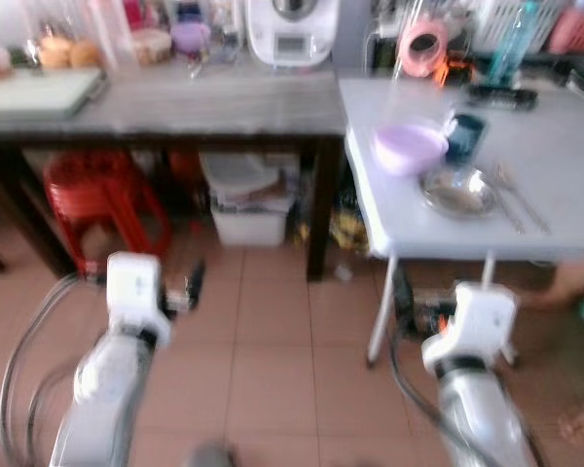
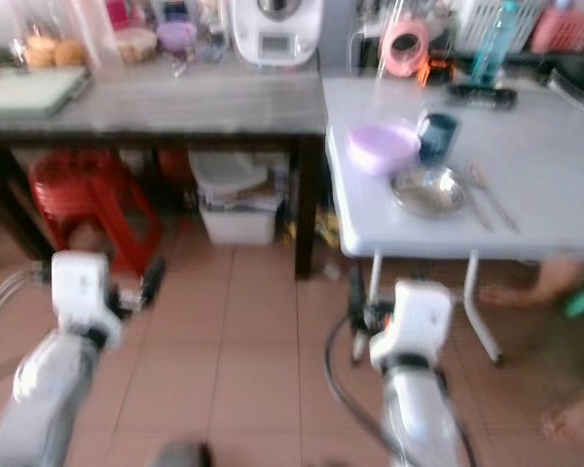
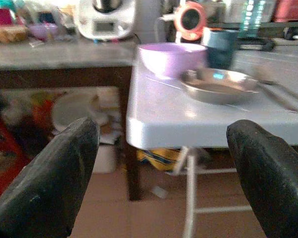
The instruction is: Setting the table
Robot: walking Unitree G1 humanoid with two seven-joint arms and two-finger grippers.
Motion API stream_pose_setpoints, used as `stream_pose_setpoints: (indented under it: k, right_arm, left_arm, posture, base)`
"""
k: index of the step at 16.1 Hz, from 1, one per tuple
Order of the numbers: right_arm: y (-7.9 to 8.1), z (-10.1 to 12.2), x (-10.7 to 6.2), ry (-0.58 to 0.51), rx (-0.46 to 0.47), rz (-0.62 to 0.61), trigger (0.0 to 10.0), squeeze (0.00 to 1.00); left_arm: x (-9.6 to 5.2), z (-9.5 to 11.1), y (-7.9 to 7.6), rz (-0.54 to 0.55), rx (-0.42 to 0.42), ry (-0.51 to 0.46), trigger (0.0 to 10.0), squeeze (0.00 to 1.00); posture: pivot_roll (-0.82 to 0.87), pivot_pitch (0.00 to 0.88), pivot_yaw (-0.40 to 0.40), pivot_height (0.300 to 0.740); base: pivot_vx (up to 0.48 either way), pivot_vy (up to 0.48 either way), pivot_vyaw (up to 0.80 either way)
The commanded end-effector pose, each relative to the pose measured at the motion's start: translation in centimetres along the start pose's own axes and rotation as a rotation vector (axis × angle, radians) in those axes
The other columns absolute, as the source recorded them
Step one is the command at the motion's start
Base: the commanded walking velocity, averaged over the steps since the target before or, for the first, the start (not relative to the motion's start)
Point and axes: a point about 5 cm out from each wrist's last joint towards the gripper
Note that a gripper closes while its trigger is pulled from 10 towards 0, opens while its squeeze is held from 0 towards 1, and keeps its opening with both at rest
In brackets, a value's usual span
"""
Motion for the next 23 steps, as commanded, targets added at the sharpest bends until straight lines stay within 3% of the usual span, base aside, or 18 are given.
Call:
stream_pose_setpoints:
  k: [1,3,9,23]
  right_arm:
    - [-0.1,0.3,0.1,-0.007,-0.001,0.003,10.0,0.00]
    - [0.0,0.3,0.1,-0.013,-0.003,0.009,10.0,0.00]
    - [-0.2,0.2,0.2,-0.013,0.015,0.003,10.0,0.00]
    - [-0.1,0.3,0.7,-0.028,0.002,0.018,10.0,0.00]
  left_arm:
    - [0.3,0.6,0.2,0.001,0.023,-0.019,10.0,0.00]
    - [0.4,0.7,0.1,-0.002,0.024,-0.023,10.0,0.00]
    - [0.5,1.3,-0.2,-0.036,0.026,-0.067,10.0,0.00]
    - [0.9,1.5,-0.9,-0.060,0.015,-0.085,10.0,0.00]
  posture:
    - [-0.02,0.000,0.031,0.740]
    - [-0.02,0.000,0.032,0.740]
    - [-0.01,0.000,0.034,0.740]
    - [-0.01,0.000,0.033,0.740]
  base:
    - [0.000,-0.465,0.00]
    - [0.000,-0.454,0.00]
    - [0.000,0.000,0.00]
    - [0.403,0.000,0.04]
Point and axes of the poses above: a point about 5 cm out from each wrist's last joint towards the gripper, its own x axis pointing out of the wrist towards the gripper, its own z axis along the axis of the wrist's last joint, y = z × x, and after that the axes turned 6 degrees about x, right-handed
